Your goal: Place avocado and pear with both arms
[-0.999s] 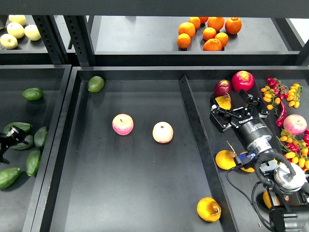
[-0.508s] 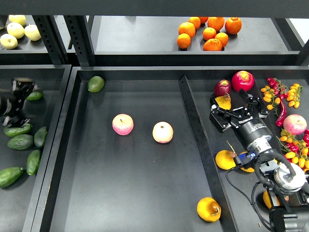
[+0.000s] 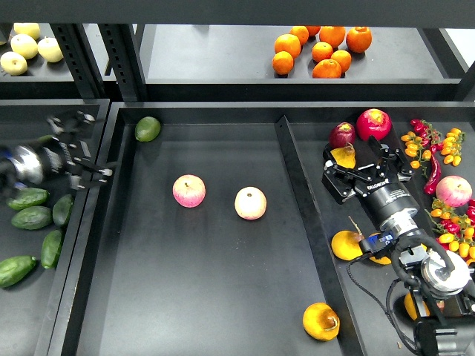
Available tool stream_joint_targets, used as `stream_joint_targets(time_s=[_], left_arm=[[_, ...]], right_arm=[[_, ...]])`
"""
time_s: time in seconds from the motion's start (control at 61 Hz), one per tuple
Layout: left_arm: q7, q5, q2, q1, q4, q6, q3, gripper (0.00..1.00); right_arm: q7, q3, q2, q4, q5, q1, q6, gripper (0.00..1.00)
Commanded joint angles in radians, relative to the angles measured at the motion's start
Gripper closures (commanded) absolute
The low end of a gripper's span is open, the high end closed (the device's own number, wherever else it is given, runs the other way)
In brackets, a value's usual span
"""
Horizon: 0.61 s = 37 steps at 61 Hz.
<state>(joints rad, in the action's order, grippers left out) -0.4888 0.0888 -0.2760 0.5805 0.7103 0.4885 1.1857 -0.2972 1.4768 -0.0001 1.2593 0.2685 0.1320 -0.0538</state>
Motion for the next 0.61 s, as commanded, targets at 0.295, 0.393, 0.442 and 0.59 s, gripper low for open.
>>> stream_joint_targets(time_s=[0.295, 0.393, 0.442, 0.59], left_arm=[[0.0, -0.006, 0.276, -0.252, 0.175, 0.0, 0.298, 0.02], [0.0, -0.014, 0.276, -0.3, 0.216, 0.0, 0.304, 0.02], [0.0, -0.029, 0.276, -0.32, 0.229, 0.0, 0.298, 0.02], [0.0, -0.095, 0.276, -0.37, 0.25, 0.0, 0.301, 0.02]], right_arm=[[-0.192, -0.107, 0.0, 0.0, 0.006, -0.005, -0.067, 0.0], [-0.192, -0.142, -0.047, 0.0, 0.008, 0.0, -0.11, 0.0], [-0.192, -0.151, -0.083, -0.001, 0.008, 0.003, -0.13, 0.0], [-0.192, -0.202, -0.225, -0.001, 0.009, 0.009, -0.175, 0.0]])
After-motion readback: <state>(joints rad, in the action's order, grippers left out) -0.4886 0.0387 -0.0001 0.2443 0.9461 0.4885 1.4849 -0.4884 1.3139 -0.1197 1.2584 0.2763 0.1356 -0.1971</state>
